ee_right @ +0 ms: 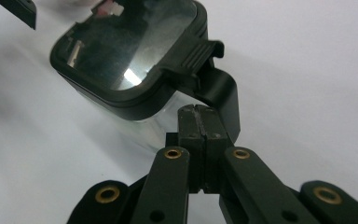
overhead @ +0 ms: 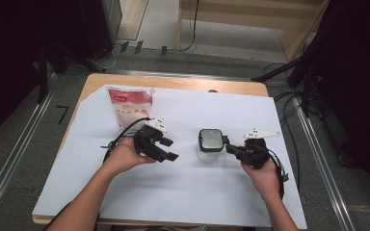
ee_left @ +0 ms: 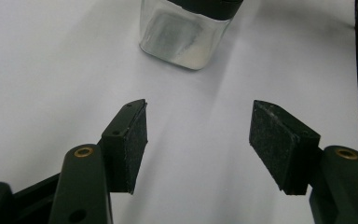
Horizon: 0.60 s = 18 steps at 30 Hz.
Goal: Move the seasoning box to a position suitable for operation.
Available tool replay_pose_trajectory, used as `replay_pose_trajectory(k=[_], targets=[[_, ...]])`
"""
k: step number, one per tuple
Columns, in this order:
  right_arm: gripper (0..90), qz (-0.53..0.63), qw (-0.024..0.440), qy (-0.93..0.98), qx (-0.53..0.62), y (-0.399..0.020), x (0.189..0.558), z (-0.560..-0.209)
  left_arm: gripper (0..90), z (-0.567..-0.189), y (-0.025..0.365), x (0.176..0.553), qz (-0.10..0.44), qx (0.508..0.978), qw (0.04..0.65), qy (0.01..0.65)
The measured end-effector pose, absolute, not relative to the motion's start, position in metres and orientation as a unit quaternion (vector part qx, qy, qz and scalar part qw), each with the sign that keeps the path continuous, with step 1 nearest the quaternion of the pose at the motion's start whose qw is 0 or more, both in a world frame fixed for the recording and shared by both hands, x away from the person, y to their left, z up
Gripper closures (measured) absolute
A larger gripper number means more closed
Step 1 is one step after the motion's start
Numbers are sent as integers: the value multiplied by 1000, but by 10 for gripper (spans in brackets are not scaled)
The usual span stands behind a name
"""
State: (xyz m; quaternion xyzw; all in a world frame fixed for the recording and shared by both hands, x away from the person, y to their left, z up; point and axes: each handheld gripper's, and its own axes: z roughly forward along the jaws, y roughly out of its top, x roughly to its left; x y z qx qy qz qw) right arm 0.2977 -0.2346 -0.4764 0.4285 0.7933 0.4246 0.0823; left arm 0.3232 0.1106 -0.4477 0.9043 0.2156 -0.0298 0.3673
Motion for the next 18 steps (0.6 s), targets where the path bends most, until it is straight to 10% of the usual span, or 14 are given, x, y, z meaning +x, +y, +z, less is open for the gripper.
replay_pose_trajectory(k=[18], targets=[[900, 409, 85, 791, 446, -256, 309, -463, 424, -448, 93, 338, -44, 899, 385, 206]])
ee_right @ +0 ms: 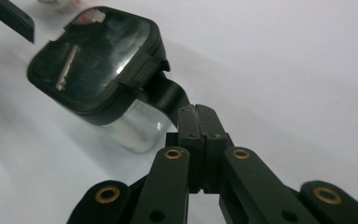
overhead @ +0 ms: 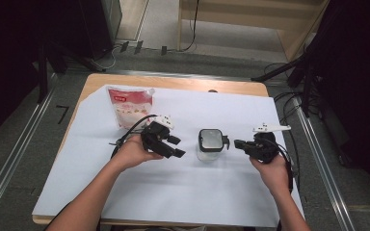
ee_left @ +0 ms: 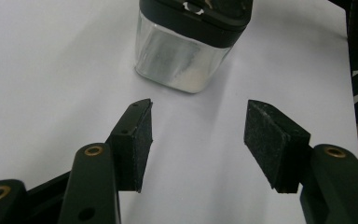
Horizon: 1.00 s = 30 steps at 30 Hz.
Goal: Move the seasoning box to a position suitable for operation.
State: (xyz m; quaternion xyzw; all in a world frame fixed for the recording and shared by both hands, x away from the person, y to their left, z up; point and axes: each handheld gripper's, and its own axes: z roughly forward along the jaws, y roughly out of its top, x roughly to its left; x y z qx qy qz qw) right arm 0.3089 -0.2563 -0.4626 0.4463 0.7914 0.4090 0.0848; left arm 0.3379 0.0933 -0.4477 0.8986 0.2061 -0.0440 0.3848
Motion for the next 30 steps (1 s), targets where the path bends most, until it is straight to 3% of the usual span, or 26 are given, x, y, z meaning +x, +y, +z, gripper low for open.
replay_pose_trajectory(k=[9, 14, 17, 21, 30], targets=[[900, 408, 69, 795, 444, -256, 325, -461, 384, -434, 78, 360, -80, 902, 369, 208], [900, 415, 61, 791, 445, -254, 330, -461, 345, -423, 65, 367, -63, 905, 375, 191], [900, 413, 59, 791, 447, -252, 327, -464, 258, -428, 62, 367, -42, 908, 368, 196], [900, 412, 58, 792, 447, -253, 325, -467, 195, -436, 57, 366, -59, 913, 355, 191], [900, 420, 67, 788, 445, -250, 321, -467, 163, -451, 45, 365, -77, 911, 356, 194]])
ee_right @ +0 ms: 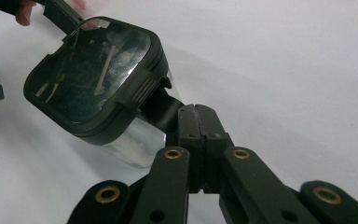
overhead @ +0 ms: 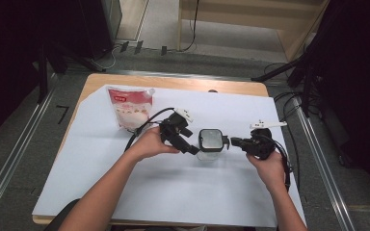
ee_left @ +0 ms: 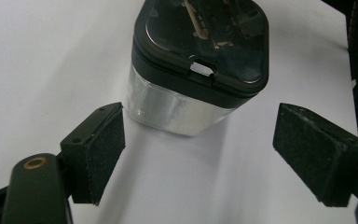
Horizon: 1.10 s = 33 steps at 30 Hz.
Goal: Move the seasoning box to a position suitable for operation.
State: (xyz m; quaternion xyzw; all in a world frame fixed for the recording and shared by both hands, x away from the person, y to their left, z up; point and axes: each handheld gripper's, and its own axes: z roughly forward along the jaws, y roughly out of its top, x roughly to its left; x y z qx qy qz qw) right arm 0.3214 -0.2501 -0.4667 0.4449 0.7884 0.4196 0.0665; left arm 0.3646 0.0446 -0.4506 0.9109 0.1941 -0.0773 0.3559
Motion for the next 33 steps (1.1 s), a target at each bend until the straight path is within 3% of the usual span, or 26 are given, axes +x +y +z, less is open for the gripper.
replay_pose_trajectory(k=[14, 33], targets=[[900, 417, 67, 789, 445, -246, 328, -470, 98, -463, 28, 367, -75, 905, 373, 189], [900, 411, 69, 789, 452, -245, 327, -472, 89, -469, 9, 372, -49, 911, 373, 169]])
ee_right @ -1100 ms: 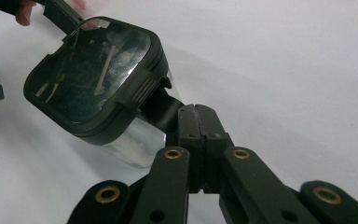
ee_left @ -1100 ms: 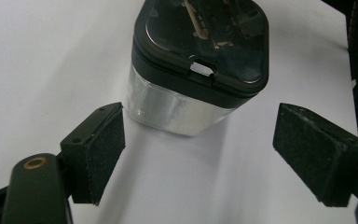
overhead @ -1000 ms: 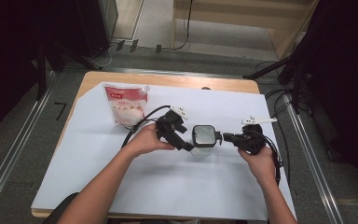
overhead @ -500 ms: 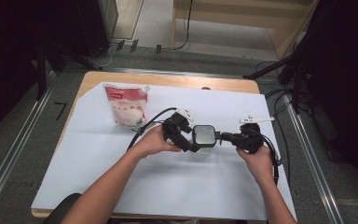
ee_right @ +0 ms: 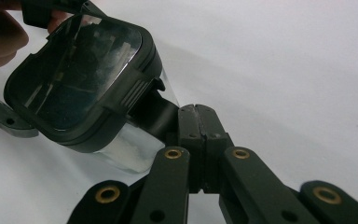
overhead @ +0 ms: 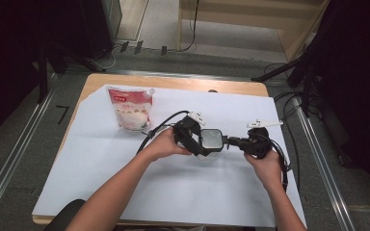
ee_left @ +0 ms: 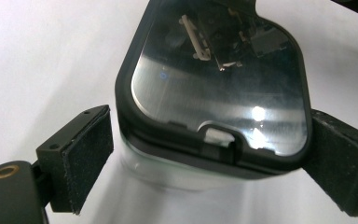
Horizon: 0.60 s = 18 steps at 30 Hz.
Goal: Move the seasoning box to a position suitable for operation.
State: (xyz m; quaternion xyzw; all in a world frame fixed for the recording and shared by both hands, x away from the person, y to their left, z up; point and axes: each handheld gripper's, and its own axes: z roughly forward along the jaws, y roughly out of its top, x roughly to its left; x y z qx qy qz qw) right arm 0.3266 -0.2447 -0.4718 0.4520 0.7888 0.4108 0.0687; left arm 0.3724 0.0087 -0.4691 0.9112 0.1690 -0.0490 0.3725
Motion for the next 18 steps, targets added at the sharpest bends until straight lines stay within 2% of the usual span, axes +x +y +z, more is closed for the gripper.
replay_pose_trajectory(k=[7, 12, 18], targets=[[900, 409, 74, 789, 452, -244, 326, -472, 109, -470, 3, 373, -47, 913, 373, 158], [900, 407, 75, 790, 453, -243, 326, -472, 141, -464, 1, 368, -9, 922, 363, 131], [900, 404, 73, 791, 453, -243, 326, -473, 147, -462, 1, 367, -7, 923, 359, 139]])
